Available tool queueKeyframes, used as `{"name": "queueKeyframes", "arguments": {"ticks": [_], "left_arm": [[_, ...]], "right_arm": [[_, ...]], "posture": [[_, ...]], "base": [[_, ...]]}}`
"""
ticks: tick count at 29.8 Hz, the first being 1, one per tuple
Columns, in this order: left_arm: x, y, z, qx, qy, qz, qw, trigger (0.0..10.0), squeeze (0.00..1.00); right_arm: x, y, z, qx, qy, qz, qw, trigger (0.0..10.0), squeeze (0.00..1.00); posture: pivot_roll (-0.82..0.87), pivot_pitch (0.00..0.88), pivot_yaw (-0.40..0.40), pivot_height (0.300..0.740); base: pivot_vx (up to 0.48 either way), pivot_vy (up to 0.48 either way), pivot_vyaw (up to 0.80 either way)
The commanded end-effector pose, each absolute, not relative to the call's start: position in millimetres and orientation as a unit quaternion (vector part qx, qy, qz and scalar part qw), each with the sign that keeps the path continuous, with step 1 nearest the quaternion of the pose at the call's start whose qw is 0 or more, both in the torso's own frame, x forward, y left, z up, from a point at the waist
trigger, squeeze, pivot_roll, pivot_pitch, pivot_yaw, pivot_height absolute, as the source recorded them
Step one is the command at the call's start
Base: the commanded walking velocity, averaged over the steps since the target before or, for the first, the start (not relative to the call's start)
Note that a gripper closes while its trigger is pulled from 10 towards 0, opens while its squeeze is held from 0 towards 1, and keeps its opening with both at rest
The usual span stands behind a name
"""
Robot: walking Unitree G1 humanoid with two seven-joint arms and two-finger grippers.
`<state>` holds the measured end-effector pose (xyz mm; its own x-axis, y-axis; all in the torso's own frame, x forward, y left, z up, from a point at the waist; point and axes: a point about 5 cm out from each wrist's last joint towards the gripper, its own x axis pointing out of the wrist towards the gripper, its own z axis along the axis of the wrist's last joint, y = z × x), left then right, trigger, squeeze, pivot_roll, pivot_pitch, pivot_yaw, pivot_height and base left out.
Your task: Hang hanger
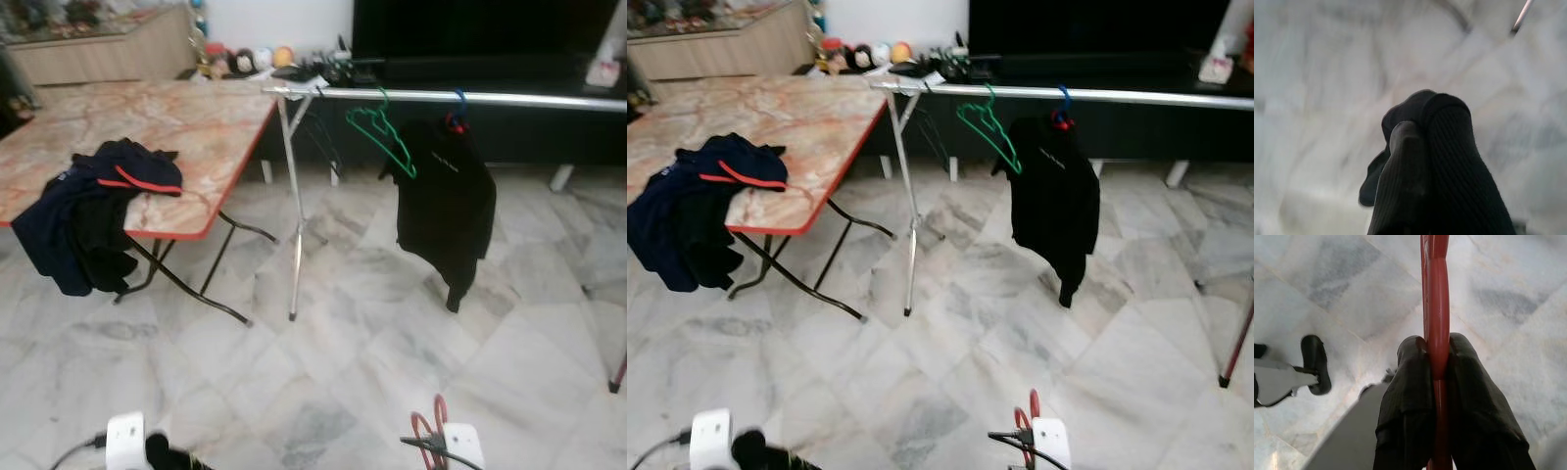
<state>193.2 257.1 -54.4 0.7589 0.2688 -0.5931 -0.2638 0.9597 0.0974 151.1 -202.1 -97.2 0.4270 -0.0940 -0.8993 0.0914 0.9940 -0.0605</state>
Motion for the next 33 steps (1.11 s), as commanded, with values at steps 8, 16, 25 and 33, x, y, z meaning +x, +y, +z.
{"name": "queueKeyframes", "arguments": {"ticks": [8, 16, 25, 33], "left_arm": [[227.9, 255.3, -2.1, 0.035, 0.101, 0.127, 0.986, 10.0, 0.00], [228.8, 243.1, 31.6, 0.036, 0.019, 0.121, 0.992, 10.0, 0.00], [232.9, 233.4, 56.0, 0.025, -0.001, 0.123, 0.992, 10.0, 0.00], [241.0, 225.9, 73.8, 0.025, -0.017, 0.116, 0.993, 10.0, 0.00]], "right_arm": [[154.1, -197.1, -96.8, 0.010, 0.528, -0.050, 0.848, 10.0, 0.00], [154.3, -197.4, -96.6, 0.015, 0.523, -0.055, 0.850, 10.0, 0.00], [152.9, -196.7, -97.2, 0.011, 0.524, -0.049, 0.850, 10.0, 0.00], [152.6, -196.8, -97.3, 0.012, 0.524, -0.050, 0.850, 10.0, 0.00]], "posture": [[-0.07, 0.000, 0.055, 0.740], [-0.06, 0.000, 0.055, 0.740], [-0.05, 0.000, 0.057, 0.740], [-0.04, 0.000, 0.059, 0.740]], "base": [[0.000, 0.000, 0.00], [0.000, 0.000, 0.00], [0.000, 0.232, 0.00], [0.000, 0.480, 0.00]]}}
